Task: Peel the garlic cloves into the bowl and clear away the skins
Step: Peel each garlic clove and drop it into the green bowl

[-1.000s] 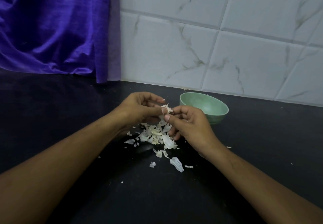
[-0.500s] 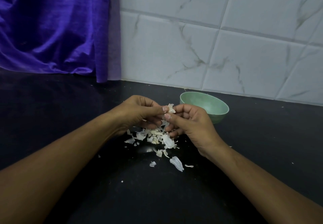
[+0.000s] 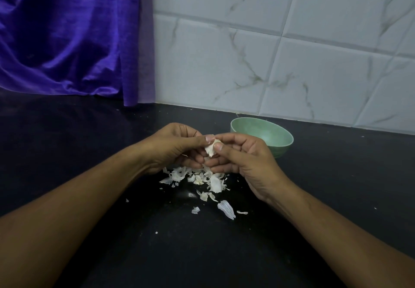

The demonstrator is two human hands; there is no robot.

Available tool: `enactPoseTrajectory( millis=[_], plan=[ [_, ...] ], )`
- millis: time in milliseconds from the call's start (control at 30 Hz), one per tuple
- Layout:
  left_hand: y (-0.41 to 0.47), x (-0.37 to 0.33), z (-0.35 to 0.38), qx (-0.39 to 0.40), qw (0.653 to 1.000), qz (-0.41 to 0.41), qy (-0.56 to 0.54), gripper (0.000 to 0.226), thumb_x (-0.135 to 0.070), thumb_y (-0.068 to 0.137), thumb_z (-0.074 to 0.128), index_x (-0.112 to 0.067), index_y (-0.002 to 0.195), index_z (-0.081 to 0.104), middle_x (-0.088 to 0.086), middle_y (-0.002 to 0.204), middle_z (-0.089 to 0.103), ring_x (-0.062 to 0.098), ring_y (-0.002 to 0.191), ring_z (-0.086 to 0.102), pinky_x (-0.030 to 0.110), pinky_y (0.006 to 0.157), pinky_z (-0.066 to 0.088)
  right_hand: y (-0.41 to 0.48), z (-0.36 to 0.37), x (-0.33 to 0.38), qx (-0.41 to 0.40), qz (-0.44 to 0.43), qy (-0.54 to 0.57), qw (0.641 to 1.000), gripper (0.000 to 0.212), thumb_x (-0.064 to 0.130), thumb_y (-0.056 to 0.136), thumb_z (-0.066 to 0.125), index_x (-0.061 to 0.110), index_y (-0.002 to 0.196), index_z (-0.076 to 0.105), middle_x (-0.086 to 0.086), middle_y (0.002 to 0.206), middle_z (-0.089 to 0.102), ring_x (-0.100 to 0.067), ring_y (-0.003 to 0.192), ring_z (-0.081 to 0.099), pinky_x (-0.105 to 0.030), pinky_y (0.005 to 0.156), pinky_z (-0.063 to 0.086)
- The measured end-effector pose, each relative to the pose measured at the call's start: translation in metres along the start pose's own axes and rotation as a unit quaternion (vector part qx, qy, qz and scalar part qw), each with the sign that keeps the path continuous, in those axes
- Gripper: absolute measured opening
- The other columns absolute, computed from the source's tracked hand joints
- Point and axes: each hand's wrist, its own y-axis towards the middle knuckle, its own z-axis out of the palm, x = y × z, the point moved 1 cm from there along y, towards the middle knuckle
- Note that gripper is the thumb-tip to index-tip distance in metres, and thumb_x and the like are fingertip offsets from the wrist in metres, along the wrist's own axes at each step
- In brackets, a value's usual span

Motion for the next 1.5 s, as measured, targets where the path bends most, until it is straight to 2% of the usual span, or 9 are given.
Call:
enactPoseTrajectory(
  millis=[167, 367, 500, 633, 767, 1000, 1200, 1400, 1500],
  plan=[
    [0.000, 0.000, 0.000, 0.017, 1.000, 0.003, -0.004, 0.044, -0.027, 0.084, 0.074, 0.011, 0.106, 0.069, 0.015, 0.086, 0.074, 0.015, 0.072, 0.072, 0.025, 0.063, 0.063, -0.001, -0.002, 0.001, -0.017, 0.012, 0.002, 1.000, 0.020, 0.010, 0.095, 0.070, 0.002, 0.113, 0.074, -0.023, 0.094, 0.076, -0.026, 0.079, 0.077, -0.031, 0.069, 0.065],
    [-0.001, -0.003, -0.005, 0.021, 1.000, 0.006, 0.021, 0.023, -0.018, 0.096, 0.067, 0.002, 0.107, 0.071, 0.011, 0.090, 0.075, 0.014, 0.075, 0.071, 0.030, 0.065, 0.064, 0.001, 0.000, 0.002, -0.026, 0.012, 0.028, 0.999, 0.017, 0.011, 0.097, 0.068, 0.004, 0.112, 0.073, -0.021, 0.095, 0.077, -0.026, 0.080, 0.076, -0.031, 0.070, 0.065],
    [-0.001, -0.004, -0.003, 0.012, 0.999, 0.024, 0.047, 0.042, -0.034, 0.088, 0.070, 0.003, 0.108, 0.071, 0.014, 0.091, 0.072, 0.017, 0.079, 0.070, 0.032, 0.064, 0.064, 0.002, 0.000, 0.004, -0.029, 0.020, 0.046, 0.998, 0.017, 0.013, 0.096, 0.069, 0.004, 0.110, 0.072, -0.018, 0.091, 0.076, -0.025, 0.077, 0.075, -0.031, 0.068, 0.065],
    [-0.005, -0.008, 0.003, 0.024, 0.998, 0.026, 0.058, 0.037, -0.045, 0.093, 0.063, -0.012, 0.082, 0.077, 0.006, 0.081, 0.068, 0.019, 0.077, 0.069, 0.035, 0.064, 0.063, 0.002, -0.001, 0.003, -0.027, 0.027, 0.046, 0.998, 0.021, 0.016, 0.095, 0.070, 0.002, 0.111, 0.071, -0.018, 0.090, 0.076, -0.025, 0.075, 0.075, -0.032, 0.068, 0.065],
    [-0.003, -0.005, 0.004, 0.020, 0.989, 0.067, 0.127, 0.050, -0.044, 0.100, 0.060, 0.005, 0.097, 0.067, 0.015, 0.087, 0.064, 0.019, 0.073, 0.065, 0.034, 0.062, 0.061, 0.002, 0.000, 0.000, -0.022, 0.029, 0.026, 0.999, 0.023, 0.019, 0.098, 0.067, 0.001, 0.112, 0.071, -0.015, 0.086, 0.074, -0.024, 0.070, 0.073, -0.032, 0.065, 0.064],
    [-0.002, -0.005, 0.006, 0.000, 0.990, 0.050, 0.133, 0.046, -0.043, 0.108, 0.047, -0.006, 0.089, 0.068, 0.004, 0.069, 0.059, 0.017, 0.060, 0.058, 0.029, 0.050, 0.054, 0.001, 0.002, -0.002, -0.011, -0.048, -0.076, 0.996, 0.021, 0.002, 0.090, 0.076, 0.005, 0.111, 0.074, -0.012, 0.080, 0.070, -0.024, 0.066, 0.068, -0.037, 0.064, 0.062],
    [-0.005, -0.008, 0.012, -0.042, 0.986, 0.049, 0.155, 0.052, -0.046, 0.110, 0.042, -0.006, 0.081, 0.061, 0.006, 0.064, 0.055, 0.018, 0.051, 0.053, 0.025, 0.045, 0.045, 0.000, 0.006, 0.000, -0.040, -0.134, -0.151, 0.979, 0.019, 0.008, 0.097, 0.070, 0.012, 0.116, 0.072, -0.006, 0.096, 0.076, -0.034, 0.075, 0.074, -0.044, 0.066, 0.064],
    [-0.007, -0.001, 0.016, -0.089, 0.943, 0.159, 0.278, 0.056, -0.056, 0.108, 0.040, -0.009, 0.087, 0.063, 0.011, 0.074, 0.064, 0.023, 0.056, 0.062, 0.038, 0.053, 0.052, 0.001, 0.008, 0.001, -0.043, -0.055, -0.092, 0.993, 0.016, 0.014, 0.104, 0.060, 0.001, 0.108, 0.070, -0.012, 0.087, 0.077, -0.033, 0.075, 0.077, -0.037, 0.065, 0.064],
    [-0.007, -0.002, 0.014, -0.084, 0.903, 0.206, 0.367, 0.048, -0.054, 0.106, 0.046, -0.016, 0.079, 0.059, 0.005, 0.066, 0.061, 0.011, 0.056, 0.055, 0.038, 0.057, 0.048, 0.000, 0.007, 0.005, -0.026, -0.010, -0.045, 0.999, 0.021, 0.017, 0.103, 0.062, -0.002, 0.110, 0.069, -0.016, 0.088, 0.076, -0.032, 0.076, 0.076, -0.033, 0.064, 0.064]
  ],
)
